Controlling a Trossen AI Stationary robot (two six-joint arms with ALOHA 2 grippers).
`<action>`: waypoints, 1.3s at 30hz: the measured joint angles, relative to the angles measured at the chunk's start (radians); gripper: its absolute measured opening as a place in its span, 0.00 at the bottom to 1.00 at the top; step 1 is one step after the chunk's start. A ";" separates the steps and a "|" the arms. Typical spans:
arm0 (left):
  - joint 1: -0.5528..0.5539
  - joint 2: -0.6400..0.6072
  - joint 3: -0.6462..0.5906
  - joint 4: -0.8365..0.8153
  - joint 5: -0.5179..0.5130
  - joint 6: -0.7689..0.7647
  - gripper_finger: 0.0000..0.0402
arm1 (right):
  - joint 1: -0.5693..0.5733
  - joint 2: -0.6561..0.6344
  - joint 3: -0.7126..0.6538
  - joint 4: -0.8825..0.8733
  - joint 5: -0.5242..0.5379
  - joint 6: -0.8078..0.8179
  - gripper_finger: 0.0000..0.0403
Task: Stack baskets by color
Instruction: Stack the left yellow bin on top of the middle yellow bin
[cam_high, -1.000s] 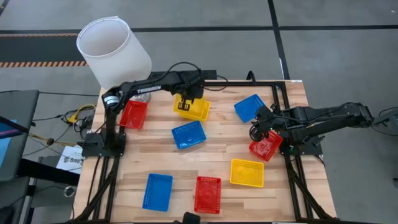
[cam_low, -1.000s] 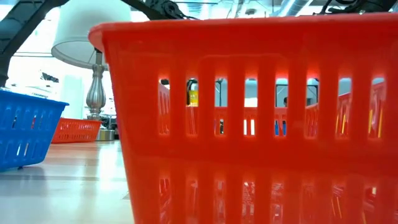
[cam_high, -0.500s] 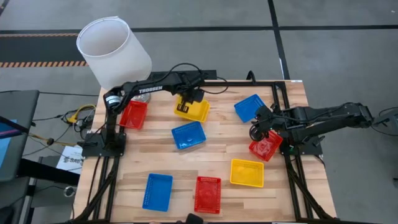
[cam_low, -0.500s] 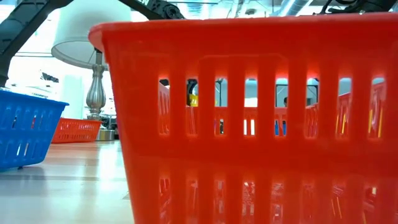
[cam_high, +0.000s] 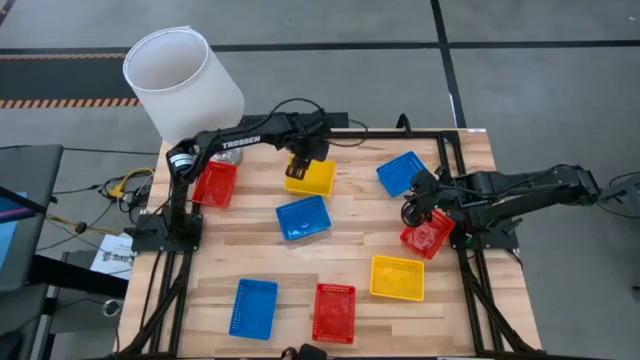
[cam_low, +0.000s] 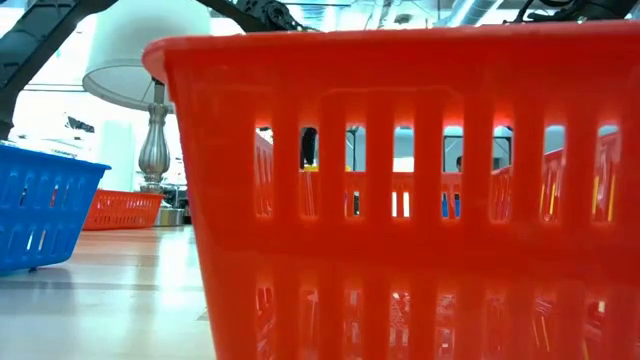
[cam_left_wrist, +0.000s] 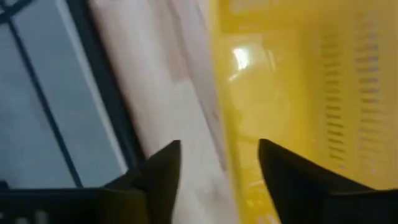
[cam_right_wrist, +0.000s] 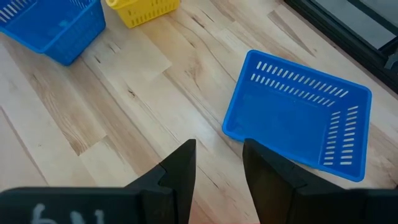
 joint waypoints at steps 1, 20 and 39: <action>0.000 -0.002 0.021 -0.021 0.001 -0.011 0.59 | 0.000 0.000 0.000 0.000 0.000 0.000 0.39; -0.014 -0.005 0.413 -0.212 0.123 -0.156 0.72 | 0.000 0.000 0.000 0.023 0.014 -0.003 0.39; -0.061 -0.015 0.591 -0.246 0.255 -0.240 0.72 | 0.000 0.000 0.000 0.025 0.014 -0.019 0.39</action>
